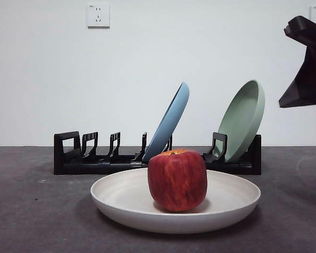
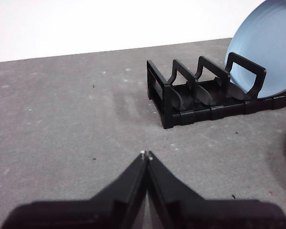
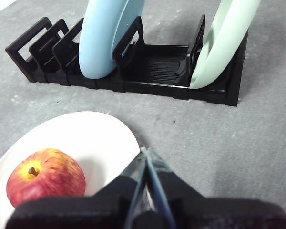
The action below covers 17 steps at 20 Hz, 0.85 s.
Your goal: Take the yellow plate from the plate rack,put the plate on the table,take the apple from the table,put the apple in the plate
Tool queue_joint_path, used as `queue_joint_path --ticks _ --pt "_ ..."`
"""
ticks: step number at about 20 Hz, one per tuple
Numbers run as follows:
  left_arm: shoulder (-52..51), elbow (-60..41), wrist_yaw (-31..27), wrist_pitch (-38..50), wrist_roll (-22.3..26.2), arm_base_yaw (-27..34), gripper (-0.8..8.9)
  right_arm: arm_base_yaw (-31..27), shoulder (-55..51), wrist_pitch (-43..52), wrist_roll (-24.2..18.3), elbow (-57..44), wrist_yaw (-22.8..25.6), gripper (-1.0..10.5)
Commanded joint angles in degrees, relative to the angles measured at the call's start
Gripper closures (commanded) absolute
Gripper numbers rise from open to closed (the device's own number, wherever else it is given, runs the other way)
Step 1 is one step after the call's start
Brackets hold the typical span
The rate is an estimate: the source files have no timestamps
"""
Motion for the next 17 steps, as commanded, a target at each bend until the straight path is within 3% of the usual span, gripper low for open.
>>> queue_joint_path --ticks 1,4,7,8,11,17 --pt "-0.2 -0.8 -0.1 0.1 0.5 0.2 8.14 0.0 0.0 0.5 0.6 -0.3 0.2 9.5" --pt "-0.2 -0.8 -0.1 0.1 0.5 0.2 8.14 0.0 0.0 -0.3 -1.6 -0.3 0.2 9.5" --pt "-0.2 -0.8 -0.1 0.1 0.5 0.2 8.14 -0.5 -6.5 -7.3 -1.9 -0.3 0.1 9.5" --pt "-0.2 -0.8 -0.1 0.1 0.5 0.2 8.14 -1.2 -9.6 -10.0 -4.5 -0.3 0.3 9.5" --pt "-0.2 -0.8 -0.1 0.1 0.5 0.2 8.14 -7.6 -20.4 -14.1 -8.9 -0.3 -0.3 9.5" --pt "-0.2 -0.8 -0.1 0.1 0.5 0.2 8.14 -20.9 -36.0 -13.4 -13.6 -1.9 -3.3 9.5"
